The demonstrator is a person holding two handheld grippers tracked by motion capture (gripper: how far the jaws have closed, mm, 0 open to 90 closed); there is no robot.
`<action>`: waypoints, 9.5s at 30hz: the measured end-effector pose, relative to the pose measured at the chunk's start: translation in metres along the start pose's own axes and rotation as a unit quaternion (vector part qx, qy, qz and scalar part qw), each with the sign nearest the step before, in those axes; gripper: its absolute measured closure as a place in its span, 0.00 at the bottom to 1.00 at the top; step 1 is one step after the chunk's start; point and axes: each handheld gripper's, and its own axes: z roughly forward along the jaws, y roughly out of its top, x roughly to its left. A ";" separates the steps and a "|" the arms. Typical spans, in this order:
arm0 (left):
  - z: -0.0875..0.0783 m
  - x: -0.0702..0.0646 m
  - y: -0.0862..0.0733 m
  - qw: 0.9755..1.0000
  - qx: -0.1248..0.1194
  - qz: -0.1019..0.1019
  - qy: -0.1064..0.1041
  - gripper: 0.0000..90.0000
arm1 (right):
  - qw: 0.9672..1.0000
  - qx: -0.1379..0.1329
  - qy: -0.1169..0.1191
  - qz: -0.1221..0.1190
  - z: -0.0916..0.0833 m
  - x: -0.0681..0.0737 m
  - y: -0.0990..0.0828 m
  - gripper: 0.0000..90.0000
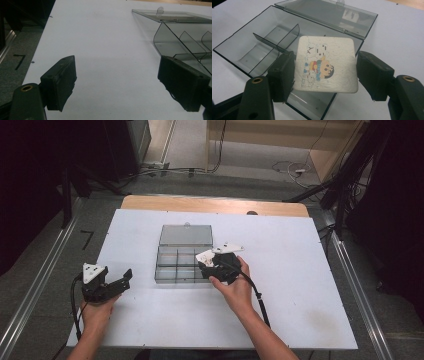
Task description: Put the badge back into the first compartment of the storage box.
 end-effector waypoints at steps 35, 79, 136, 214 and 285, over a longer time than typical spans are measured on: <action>0.000 0.001 0.001 1.000 0.000 0.000 -0.002 0.17 | 1.000 0.006 0.012 -0.014 0.021 0.024 0.016 0.34; -0.001 0.003 0.001 1.000 -0.002 -0.004 -0.004 0.17 | 0.999 0.016 0.027 -0.035 0.052 0.057 0.040 0.35; -0.003 0.007 0.001 1.000 -0.004 -0.011 -0.003 0.17 | 0.989 0.071 0.116 0.060 0.105 0.059 0.056 0.27; 0.001 0.003 0.000 1.000 0.000 -0.002 -0.001 0.17 | 0.996 0.020 0.066 0.051 0.007 -0.021 0.002 0.26; 0.000 0.000 -0.003 1.000 0.009 0.004 0.002 0.17 | 0.971 0.030 -0.166 0.168 -0.157 -0.204 -0.169 0.24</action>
